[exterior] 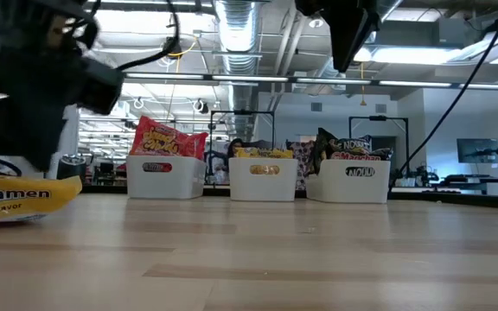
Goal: Sort Maruchan noodles
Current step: Put the yellow noodle pack into the middle white bin
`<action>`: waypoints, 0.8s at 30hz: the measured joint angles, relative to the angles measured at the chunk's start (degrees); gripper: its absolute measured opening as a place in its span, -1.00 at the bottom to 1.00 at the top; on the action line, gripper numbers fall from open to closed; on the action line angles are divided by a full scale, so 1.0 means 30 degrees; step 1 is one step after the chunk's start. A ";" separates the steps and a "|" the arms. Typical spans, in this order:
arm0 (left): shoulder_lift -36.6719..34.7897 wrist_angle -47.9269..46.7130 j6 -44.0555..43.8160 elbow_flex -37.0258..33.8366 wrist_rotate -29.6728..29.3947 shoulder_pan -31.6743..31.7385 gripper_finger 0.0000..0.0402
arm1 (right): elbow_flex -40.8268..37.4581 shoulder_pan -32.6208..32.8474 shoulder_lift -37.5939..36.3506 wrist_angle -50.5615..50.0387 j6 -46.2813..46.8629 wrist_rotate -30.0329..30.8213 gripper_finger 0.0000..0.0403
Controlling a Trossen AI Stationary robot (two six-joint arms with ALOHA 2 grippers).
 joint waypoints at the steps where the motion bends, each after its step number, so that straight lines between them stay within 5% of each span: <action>1: 0.0096 0.0061 0.0054 0.0296 -0.0019 0.0099 -0.48 | 0.0000 -0.0037 -0.0002 0.0004 0.0000 0.0000 -0.44; 12: 0.2145 -0.0898 0.2691 0.3453 0.1052 0.0195 -0.48 | 0.0000 -0.0256 -0.0007 0.0164 0.0017 -0.0195 -0.44; 24: 0.0039 -1.3512 0.5325 0.9318 -0.3040 0.0188 -0.48 | 0.0000 0.0610 -0.0007 0.1257 0.0018 -0.2521 -0.44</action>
